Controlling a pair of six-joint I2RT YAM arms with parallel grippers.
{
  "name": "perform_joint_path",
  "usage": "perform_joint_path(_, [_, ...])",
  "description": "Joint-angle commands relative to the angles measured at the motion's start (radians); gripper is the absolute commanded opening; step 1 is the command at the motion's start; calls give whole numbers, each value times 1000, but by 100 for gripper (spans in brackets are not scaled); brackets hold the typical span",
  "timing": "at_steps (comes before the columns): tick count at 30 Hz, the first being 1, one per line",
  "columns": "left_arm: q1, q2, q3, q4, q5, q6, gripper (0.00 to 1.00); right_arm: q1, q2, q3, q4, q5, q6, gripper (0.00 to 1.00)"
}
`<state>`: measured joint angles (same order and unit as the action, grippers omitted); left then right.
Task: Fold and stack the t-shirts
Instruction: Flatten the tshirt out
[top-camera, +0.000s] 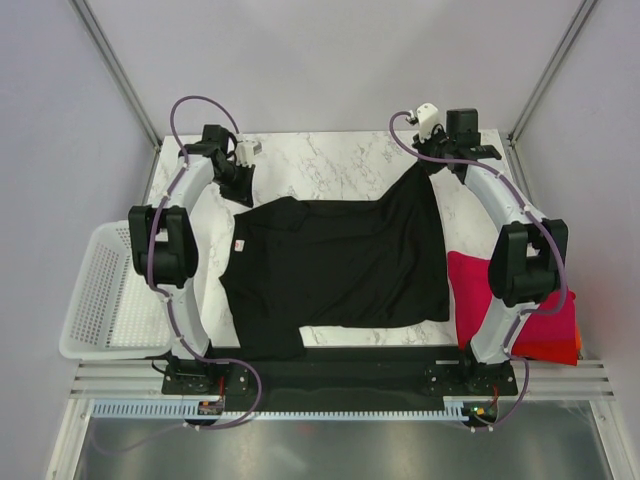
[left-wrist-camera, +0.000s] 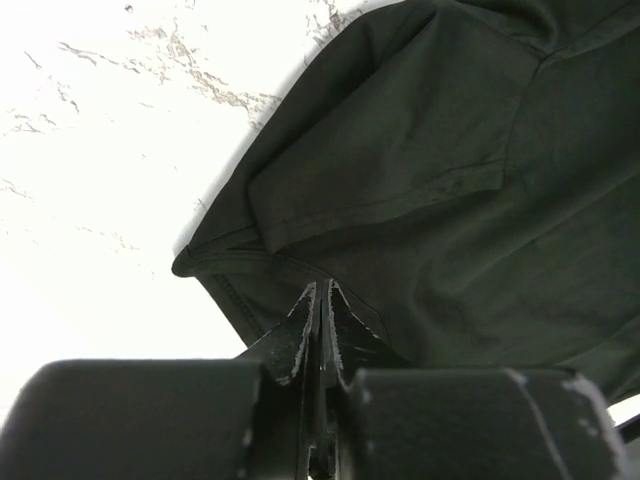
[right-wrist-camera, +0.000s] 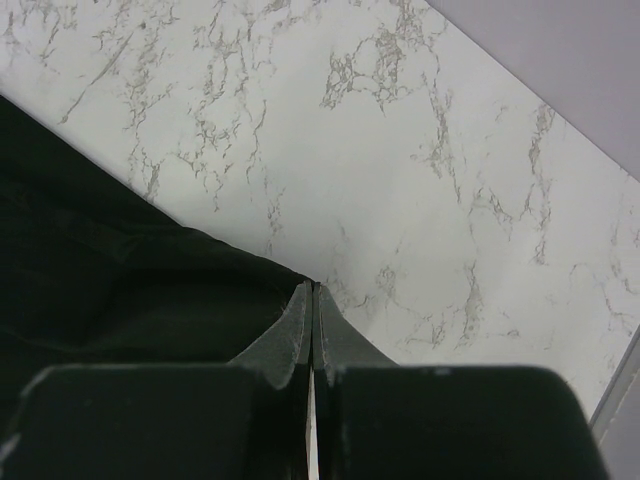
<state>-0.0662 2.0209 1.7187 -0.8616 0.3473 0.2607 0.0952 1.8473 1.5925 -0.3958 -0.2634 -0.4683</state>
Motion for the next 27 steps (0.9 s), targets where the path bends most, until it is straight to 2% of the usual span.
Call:
perform_joint_path(1, [-4, 32, 44, -2, 19, 34, 5, -2, -59, -6, 29, 3, -6, 0])
perform_joint_path(2, [-4, 41, 44, -2, 18, 32, 2, -3, -62, -9, 29, 4, -7, 0])
perform_joint_path(3, [-4, 48, 44, -2, 13, 32, 6, -3, -65, -15, 29, 3, -7, 0])
perform_joint_path(4, [-4, 52, 45, -2, 4, 34, 11, -2, -69, -20, 31, 6, -10, 0])
perform_joint_path(5, [-4, 65, 47, -2, -7, 32, 26, -3, -71, -25, 29, 9, -12, 0])
perform_joint_path(6, [-4, 73, 48, -1, -31, 31, 34, -3, -74, -34, 31, 9, -16, 0])
perform_joint_path(8, [-4, 90, 50, -4, -44, 38, 42, -5, -77, -40, 29, 12, -18, 0])
perform_joint_path(27, [-3, 211, 105, -11, -70, 40, 38, -5, -63, -45, 29, 13, -21, 0])
